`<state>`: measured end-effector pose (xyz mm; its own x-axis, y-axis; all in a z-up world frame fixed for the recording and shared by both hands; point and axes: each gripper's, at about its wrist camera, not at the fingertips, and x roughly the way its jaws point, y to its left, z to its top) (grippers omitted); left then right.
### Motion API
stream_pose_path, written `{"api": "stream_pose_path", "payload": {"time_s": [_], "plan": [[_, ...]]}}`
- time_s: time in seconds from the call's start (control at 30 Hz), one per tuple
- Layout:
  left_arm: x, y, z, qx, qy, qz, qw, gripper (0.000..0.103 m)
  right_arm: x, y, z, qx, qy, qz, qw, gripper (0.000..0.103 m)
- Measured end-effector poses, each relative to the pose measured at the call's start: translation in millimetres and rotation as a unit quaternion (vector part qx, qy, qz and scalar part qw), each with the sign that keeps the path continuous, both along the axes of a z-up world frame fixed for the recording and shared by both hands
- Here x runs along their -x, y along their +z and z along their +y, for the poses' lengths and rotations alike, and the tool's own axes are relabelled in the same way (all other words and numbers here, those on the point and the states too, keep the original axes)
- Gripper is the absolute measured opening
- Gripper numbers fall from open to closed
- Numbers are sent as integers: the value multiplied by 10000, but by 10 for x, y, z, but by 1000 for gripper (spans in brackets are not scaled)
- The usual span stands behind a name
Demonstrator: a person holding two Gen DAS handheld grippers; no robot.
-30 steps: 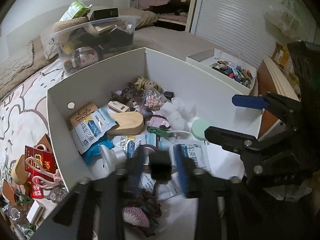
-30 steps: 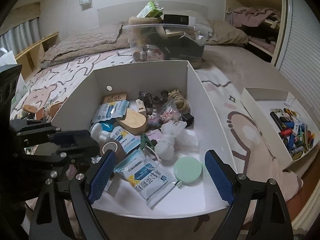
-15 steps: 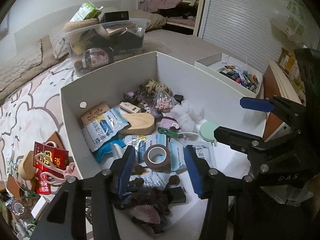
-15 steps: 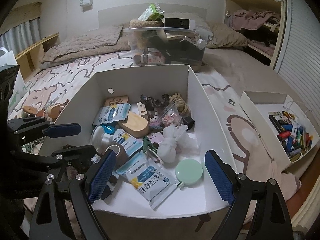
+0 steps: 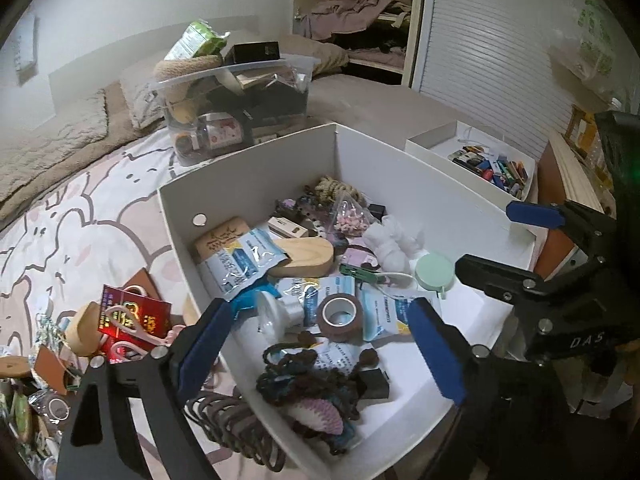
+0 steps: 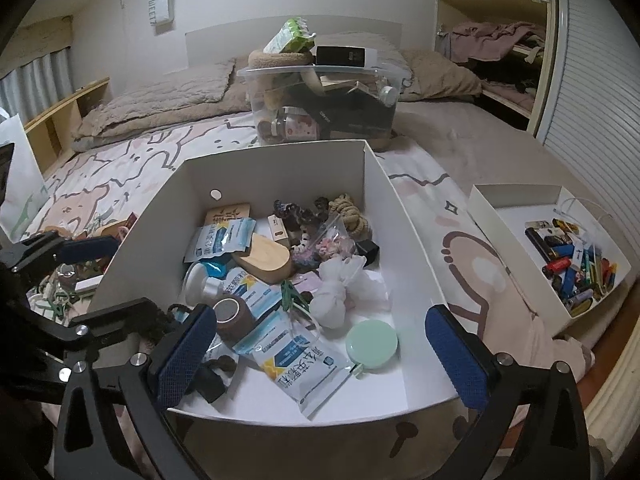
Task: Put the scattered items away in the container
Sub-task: 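Withdraw both tools from the white box back toward the scattered items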
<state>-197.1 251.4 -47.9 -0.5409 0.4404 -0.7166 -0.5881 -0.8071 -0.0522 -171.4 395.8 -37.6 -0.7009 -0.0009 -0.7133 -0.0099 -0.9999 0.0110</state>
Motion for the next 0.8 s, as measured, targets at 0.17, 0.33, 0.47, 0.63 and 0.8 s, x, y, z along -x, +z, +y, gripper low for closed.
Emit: {"api": "stream_pose_path", "payload": {"time_s": [0.17,0.33,0.47,0.63,0.8], "plan": [[-10,16,-70,23,114,8,9999,103,-23,5,-1,-18,-27,22,10000,103],[-17,31,-146,35,214,30,9998,103,-29,8,0,-2,-22,22,10000,103],[-9,58,-219,-14,293,15,9996,103,-52,18,-24,-24,-25,47,10000,103],[-8,86,-284,-39,354,32,9994,103,-72,49,-77,-50,-9,86,9999,103],[-9,123,-364,-50,431,71,9990,103,-76,80,-120,-46,3,123,9999,103]]}}
